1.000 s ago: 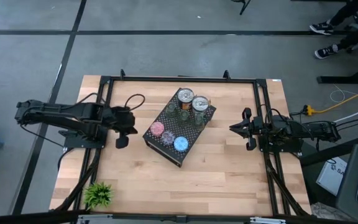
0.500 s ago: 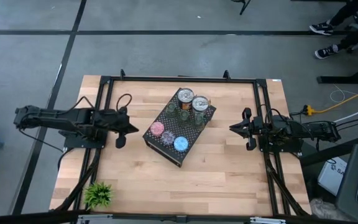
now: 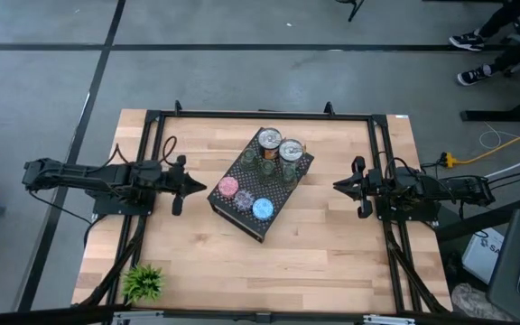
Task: Pick & Place candle stick holders
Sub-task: Return to Home Position
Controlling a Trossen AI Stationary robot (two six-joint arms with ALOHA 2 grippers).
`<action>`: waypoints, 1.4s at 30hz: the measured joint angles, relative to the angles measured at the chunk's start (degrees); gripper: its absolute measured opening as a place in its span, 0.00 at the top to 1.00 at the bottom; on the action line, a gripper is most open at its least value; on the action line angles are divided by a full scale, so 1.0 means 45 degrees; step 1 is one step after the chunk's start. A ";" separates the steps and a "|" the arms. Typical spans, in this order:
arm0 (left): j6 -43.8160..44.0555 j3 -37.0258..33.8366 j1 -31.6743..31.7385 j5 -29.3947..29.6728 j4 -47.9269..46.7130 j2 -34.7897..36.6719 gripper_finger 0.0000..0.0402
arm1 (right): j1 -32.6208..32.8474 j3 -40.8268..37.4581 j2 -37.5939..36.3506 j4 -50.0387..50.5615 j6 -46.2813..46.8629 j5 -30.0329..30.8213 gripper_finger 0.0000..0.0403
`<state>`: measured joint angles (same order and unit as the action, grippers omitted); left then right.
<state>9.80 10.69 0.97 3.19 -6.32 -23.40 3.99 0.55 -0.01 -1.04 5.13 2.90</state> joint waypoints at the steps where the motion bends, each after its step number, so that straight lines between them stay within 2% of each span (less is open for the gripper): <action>1: 0.0000 -0.0184 0.0000 -0.0017 0.0093 0.0157 0.99 | 0.0003 -0.0003 0.0000 0.0000 -0.0004 0.0000 0.88; 14: 0.0000 -0.1473 0.0000 -0.0231 0.0415 0.2199 0.99 | 0.0004 0.0001 0.0000 0.0000 -0.0003 -0.0011 0.88; 33: -0.0486 -0.1538 0.0000 -0.0636 -0.0545 0.4645 0.99 | 0.0003 -0.0003 0.0000 0.0000 -0.0005 -0.0015 0.88; 38: -0.0413 -0.2173 0.0000 -0.0637 0.1263 0.4771 1.00 | -0.0001 0.0000 0.0000 0.0000 -0.0004 -0.0015 0.88; 42: -0.0321 -0.2256 0.0000 -0.0653 0.1479 0.4742 0.99 | 0.0003 0.0000 0.0000 0.0000 -0.0004 -0.0015 0.88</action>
<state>8.36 0.54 0.97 0.25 0.34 -2.06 4.01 0.55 -0.01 -1.04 5.11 2.83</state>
